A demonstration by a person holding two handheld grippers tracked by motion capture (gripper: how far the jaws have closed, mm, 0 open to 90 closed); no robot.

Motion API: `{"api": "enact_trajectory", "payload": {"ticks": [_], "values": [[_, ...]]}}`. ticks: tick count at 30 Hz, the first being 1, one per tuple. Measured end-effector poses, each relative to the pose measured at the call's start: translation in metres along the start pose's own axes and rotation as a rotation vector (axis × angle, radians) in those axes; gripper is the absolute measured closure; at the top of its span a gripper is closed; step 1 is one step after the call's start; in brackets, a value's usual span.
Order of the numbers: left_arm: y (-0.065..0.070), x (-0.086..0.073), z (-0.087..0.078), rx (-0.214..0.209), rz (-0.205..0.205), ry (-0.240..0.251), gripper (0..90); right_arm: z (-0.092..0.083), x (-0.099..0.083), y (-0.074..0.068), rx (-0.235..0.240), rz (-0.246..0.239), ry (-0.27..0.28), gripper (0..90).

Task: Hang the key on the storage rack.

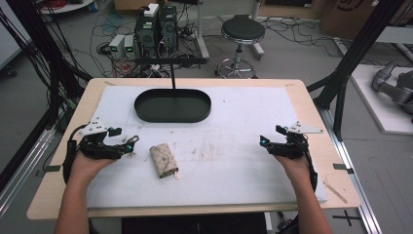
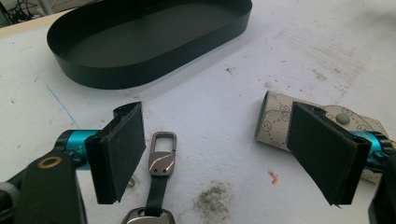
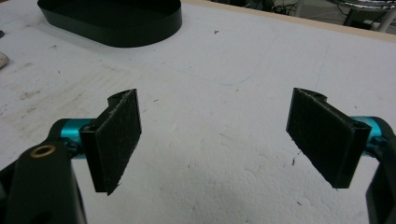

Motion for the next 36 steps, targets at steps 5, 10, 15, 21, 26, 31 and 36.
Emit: {"api": "enact_trajectory", "payload": {"ticks": [5, 10, 15, 21, 26, 31, 36], "values": [[0.000, 0.001, 0.004, -0.001, 0.001, -0.012, 19.7, -0.004, -0.001, 0.003, -0.010, 0.005, 0.011, 18.4], [-0.002, 0.000, 0.005, 0.008, -0.001, -0.024, 19.7, -0.007, -0.003, 0.004, -0.014, 0.007, 0.014, 18.4], [-0.009, -0.004, 0.004, 0.032, -0.008, -0.051, 19.7, -0.010, -0.001, 0.003, -0.021, 0.010, 0.020, 18.4], [-0.016, -0.011, 0.007, 0.085, -0.015, -0.113, 23.5, -0.008, -0.004, 0.000, -0.014, 0.005, 0.007, 18.3], [-0.023, -0.021, 0.015, 0.107, -0.025, -0.174, 27.9, -0.008, -0.005, 0.001, -0.014, 0.002, 0.005, 18.4], [-0.028, -0.030, 0.022, 0.104, -0.029, -0.209, 35.2, -0.007, -0.007, 0.001, -0.012, 0.000, -0.002, 18.4], [-0.031, -0.034, 0.026, 0.111, -0.031, -0.237, 40.6, -0.007, -0.009, 0.000, -0.013, 0.005, -0.010, 18.4]]}}
Point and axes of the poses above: each handheld gripper's, and its own axes: z roughly forward along the jaws, x roughly out of its top, y roughly to its right, the point moved 5 cm from there along z, roughly forward along the jaws, and after that the axes turned 3 degrees about z, right-handed, at the moved point
